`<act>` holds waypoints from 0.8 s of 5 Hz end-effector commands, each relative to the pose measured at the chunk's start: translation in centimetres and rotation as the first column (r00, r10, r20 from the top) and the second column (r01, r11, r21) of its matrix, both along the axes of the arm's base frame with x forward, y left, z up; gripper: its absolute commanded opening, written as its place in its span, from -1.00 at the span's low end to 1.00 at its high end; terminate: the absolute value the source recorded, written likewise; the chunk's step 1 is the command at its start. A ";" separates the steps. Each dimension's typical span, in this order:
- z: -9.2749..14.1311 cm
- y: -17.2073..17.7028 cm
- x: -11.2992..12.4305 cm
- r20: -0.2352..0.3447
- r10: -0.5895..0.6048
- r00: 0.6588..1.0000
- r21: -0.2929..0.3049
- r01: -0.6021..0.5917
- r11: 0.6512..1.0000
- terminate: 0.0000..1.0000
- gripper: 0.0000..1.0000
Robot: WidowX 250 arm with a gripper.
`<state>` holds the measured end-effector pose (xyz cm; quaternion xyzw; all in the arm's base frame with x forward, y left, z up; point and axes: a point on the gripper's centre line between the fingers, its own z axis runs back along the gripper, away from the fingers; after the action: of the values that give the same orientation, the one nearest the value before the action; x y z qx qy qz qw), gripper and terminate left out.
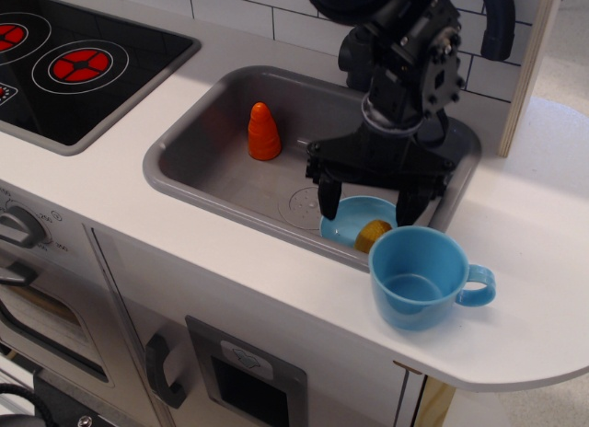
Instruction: Take corn out of bowl sink
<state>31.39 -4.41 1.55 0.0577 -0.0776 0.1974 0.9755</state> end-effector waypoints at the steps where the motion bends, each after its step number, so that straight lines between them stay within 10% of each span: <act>1: 0.3 -0.5 0.3 0.027 -0.024 0.999 0.003 0.024 1.000 -1.00 1.00; 4: -0.9 -0.7 0.4 0.044 -0.027 0.999 -0.025 0.028 0.999 -1.00 1.00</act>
<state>31.37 -4.86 -0.22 0.0455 -0.0825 0.1920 0.9769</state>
